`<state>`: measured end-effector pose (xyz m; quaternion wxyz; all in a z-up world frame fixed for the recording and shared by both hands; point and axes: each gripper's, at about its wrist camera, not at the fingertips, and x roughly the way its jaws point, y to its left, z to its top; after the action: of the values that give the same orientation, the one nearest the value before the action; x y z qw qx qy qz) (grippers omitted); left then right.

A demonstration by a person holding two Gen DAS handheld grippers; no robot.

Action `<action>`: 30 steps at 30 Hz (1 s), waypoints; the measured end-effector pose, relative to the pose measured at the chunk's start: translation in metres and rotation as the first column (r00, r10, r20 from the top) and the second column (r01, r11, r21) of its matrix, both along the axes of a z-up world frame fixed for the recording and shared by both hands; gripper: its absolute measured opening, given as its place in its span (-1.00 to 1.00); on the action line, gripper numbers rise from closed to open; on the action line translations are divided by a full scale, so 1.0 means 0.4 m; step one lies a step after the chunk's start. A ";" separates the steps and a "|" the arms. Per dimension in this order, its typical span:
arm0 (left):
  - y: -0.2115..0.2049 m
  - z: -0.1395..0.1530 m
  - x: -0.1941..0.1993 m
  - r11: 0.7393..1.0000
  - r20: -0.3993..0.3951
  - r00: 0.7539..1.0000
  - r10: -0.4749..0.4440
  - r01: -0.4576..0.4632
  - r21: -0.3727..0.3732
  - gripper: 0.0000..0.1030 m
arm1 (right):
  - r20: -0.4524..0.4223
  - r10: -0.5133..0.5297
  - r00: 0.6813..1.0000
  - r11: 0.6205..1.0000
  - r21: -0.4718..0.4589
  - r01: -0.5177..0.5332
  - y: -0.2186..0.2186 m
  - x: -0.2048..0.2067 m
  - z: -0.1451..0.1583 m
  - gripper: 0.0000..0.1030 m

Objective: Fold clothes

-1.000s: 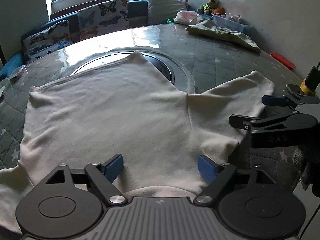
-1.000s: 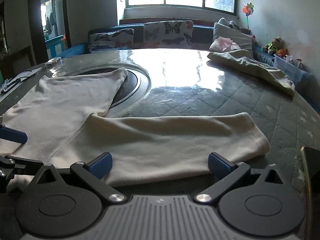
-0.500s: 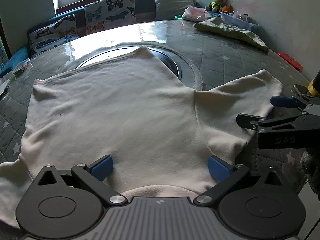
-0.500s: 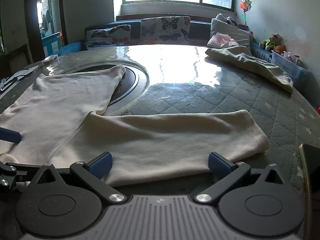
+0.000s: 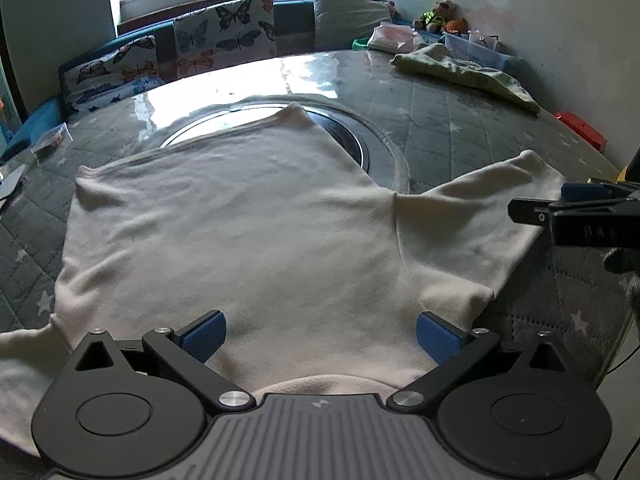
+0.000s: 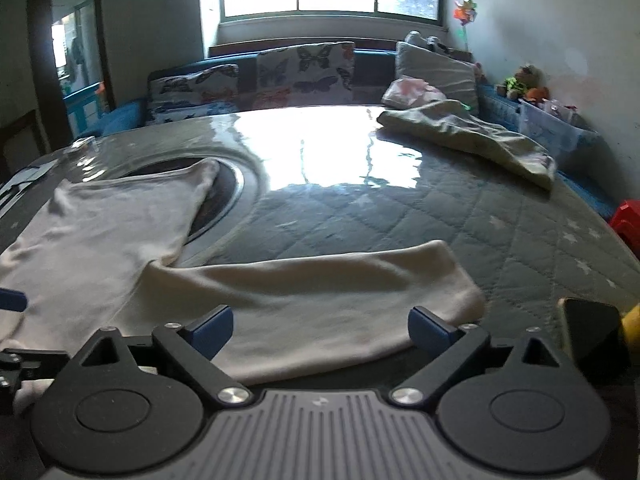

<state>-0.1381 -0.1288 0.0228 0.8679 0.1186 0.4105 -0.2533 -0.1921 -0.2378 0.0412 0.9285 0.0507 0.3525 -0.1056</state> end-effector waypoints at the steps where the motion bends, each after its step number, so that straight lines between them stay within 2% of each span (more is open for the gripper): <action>1: 0.000 0.004 -0.002 1.000 0.006 1.000 -0.002 0.002 -0.001 1.00 | -0.002 -0.008 1.000 1.000 0.003 0.008 -0.006 0.000 0.000 0.80; 18: -0.025 0.029 -0.022 0.999 0.055 0.997 -0.050 0.050 -0.003 1.00 | -0.019 -0.164 0.986 0.986 0.034 0.164 -0.155 0.007 -0.019 0.31; 21: -0.028 0.026 -0.024 0.998 0.054 0.997 -0.056 0.056 -0.001 1.00 | -0.034 -0.176 0.984 0.983 0.040 0.177 -0.174 0.013 -0.029 0.21; 30: -0.038 0.020 -0.022 0.998 0.046 0.997 -0.062 0.062 0.004 1.00 | -0.032 -0.179 0.983 0.983 0.029 0.180 -0.178 0.016 -0.035 0.09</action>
<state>-0.1470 -0.1438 0.0308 0.8688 0.1382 0.3868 -0.2767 -0.1856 -0.3089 0.0272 0.9091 0.0952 0.3615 -0.1838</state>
